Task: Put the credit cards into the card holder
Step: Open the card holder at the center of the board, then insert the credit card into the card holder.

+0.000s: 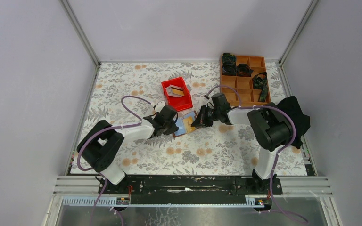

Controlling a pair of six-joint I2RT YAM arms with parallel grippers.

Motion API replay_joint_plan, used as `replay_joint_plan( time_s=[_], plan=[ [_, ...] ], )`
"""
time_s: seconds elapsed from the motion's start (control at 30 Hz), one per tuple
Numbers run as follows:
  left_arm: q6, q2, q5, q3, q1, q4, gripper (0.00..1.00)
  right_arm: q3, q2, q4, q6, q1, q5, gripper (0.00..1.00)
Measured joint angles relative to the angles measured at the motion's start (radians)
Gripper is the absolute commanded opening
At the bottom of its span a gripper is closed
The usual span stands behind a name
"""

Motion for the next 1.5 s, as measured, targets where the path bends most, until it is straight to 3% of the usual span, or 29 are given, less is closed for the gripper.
replay_joint_plan(
  time_s=[1.5],
  plan=[
    [-0.020, 0.006, -0.010, -0.001, -0.007, 0.000, 0.24, 0.004, 0.023, 0.090, 0.065, -0.005, -0.065, 0.00]
  ],
)
